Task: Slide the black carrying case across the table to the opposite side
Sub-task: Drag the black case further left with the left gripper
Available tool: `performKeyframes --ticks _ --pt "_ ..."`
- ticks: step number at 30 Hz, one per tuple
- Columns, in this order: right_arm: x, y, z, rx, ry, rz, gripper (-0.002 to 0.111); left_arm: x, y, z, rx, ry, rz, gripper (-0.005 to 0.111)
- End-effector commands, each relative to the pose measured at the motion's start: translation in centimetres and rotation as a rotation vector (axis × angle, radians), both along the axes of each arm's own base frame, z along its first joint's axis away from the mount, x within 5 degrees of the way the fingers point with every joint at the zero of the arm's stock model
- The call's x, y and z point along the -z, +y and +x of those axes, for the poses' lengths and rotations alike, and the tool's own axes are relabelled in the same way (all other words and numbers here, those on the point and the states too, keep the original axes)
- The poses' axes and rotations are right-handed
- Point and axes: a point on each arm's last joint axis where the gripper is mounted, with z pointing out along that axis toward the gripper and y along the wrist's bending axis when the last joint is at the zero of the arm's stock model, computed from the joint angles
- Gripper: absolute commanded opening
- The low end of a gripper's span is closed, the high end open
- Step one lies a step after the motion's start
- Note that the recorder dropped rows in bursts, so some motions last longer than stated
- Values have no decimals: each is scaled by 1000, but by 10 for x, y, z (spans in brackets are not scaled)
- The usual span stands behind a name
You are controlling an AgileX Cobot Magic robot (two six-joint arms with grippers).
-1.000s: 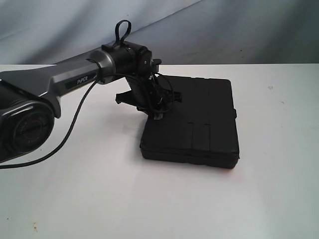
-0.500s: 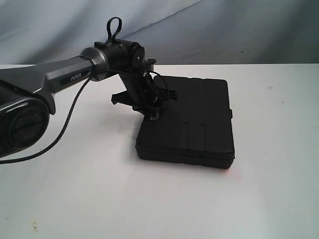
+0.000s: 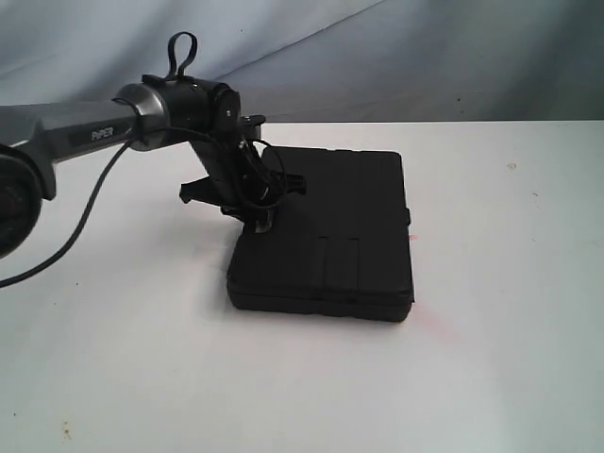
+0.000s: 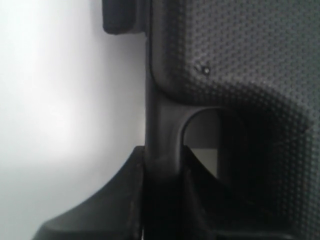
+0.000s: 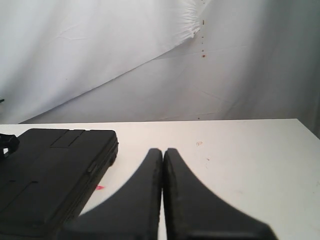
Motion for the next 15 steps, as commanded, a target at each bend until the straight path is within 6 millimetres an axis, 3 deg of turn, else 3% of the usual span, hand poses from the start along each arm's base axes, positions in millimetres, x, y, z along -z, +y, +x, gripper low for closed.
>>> performKeyframes --ticks 1,15 --pt "0 0 0 5 -12 1 0 -8 32 -2 -21 -14 50 0" --pt "0 0 0 5 -12 1 0 -9 95 -14 -35 -6 111 0"
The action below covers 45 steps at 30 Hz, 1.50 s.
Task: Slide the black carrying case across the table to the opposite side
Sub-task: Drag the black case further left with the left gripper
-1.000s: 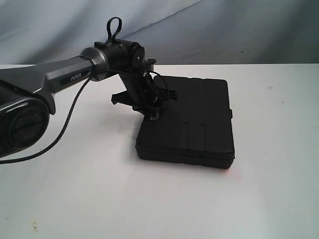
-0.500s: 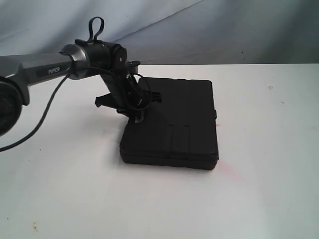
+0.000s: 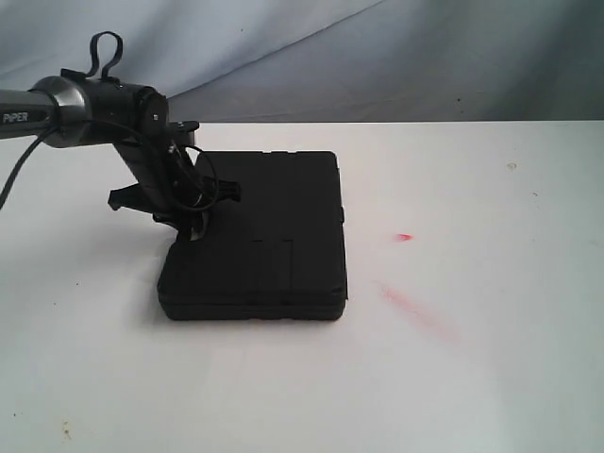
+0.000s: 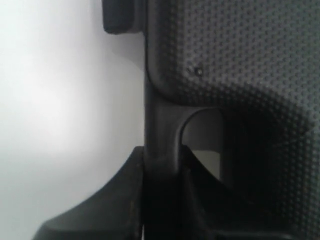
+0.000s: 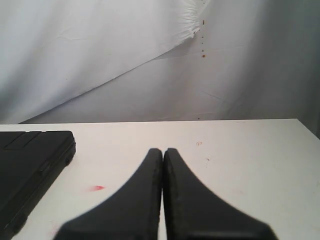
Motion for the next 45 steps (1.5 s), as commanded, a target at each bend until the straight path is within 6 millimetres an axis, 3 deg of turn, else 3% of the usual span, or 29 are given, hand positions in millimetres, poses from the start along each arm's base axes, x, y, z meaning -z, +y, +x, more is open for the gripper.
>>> performKeyframes --ticks 1,10,23,31,45 --pt "0 0 0 5 -12 1 0 -6 20 -1 42 -19 43 0" --pt "0 0 0 5 -12 1 0 -2 56 -8 31 -10 82 0" --pt "0 0 0 5 -12 1 0 4 90 -13 27 19 134 0" --pt "0 0 0 5 -12 1 0 -6 111 -18 2 -18 144 0" --pt "0 0 0 5 -12 1 0 -7 112 -18 0 -30 143 0"
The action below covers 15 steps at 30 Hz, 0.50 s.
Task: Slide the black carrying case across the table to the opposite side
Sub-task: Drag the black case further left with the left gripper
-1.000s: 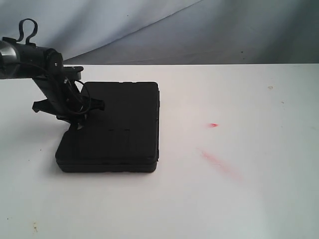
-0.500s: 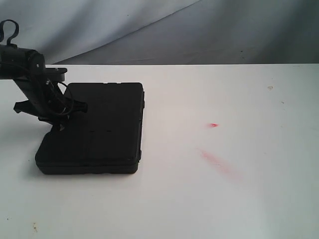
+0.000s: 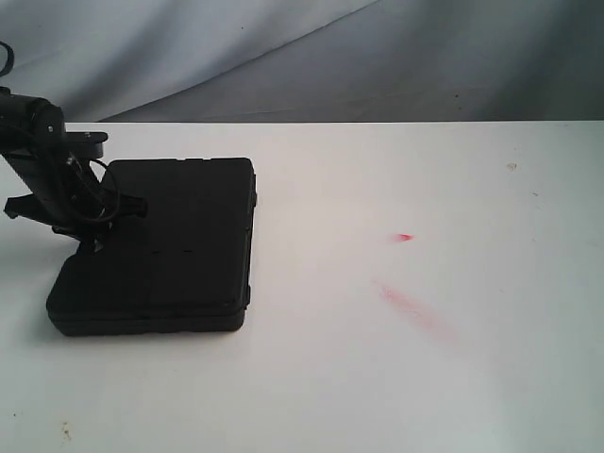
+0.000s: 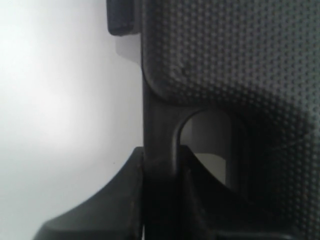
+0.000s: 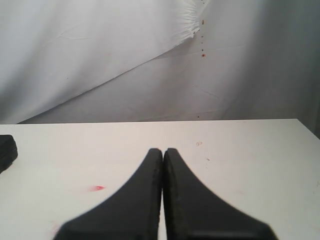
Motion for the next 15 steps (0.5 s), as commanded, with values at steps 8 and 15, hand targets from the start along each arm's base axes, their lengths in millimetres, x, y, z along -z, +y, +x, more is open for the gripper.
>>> performKeyframes --ticks 8,15 --pt "0 0 0 5 -12 1 0 -6 3 1 29 -34 25 5" --pt "0 0 0 5 -12 1 0 -7 3 3 31 -53 22 34"
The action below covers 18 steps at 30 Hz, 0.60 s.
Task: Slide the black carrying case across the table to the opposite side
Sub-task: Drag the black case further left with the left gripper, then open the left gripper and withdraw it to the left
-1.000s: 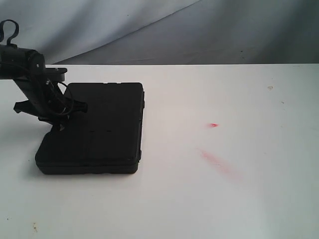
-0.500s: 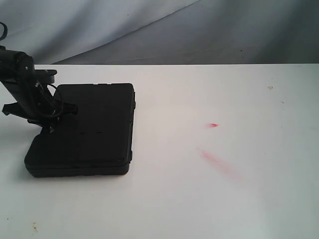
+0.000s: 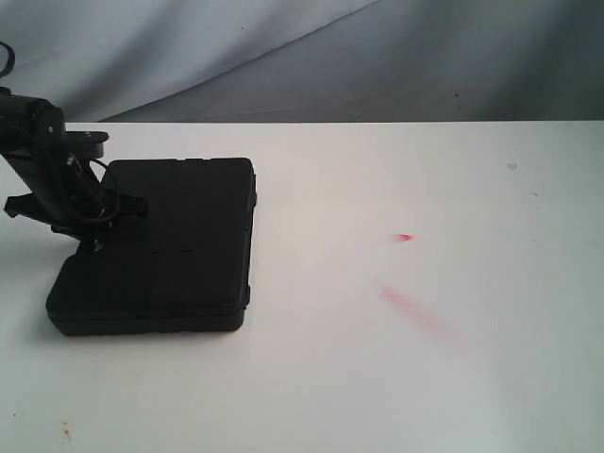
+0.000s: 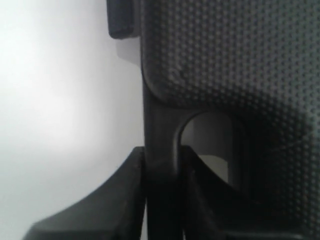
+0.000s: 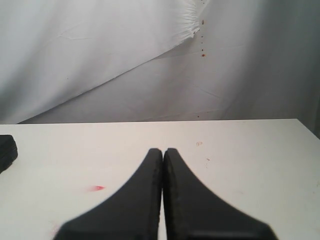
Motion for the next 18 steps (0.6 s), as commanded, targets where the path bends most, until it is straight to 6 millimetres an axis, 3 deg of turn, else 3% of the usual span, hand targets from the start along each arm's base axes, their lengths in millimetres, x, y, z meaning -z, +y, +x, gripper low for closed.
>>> performKeyframes --ticks 1,4,9,18 --pt "0 0 0 5 -12 1 0 -7 3 3 20 -48 14 37" --pt "0 0 0 5 -12 1 0 -8 3 3 20 -52 14 45" --pt "0 0 0 5 -12 1 0 -9 1 3 24 -56 13 45" --pt "0 0 0 5 -12 1 0 -39 -1 -5 27 -150 -3 45"
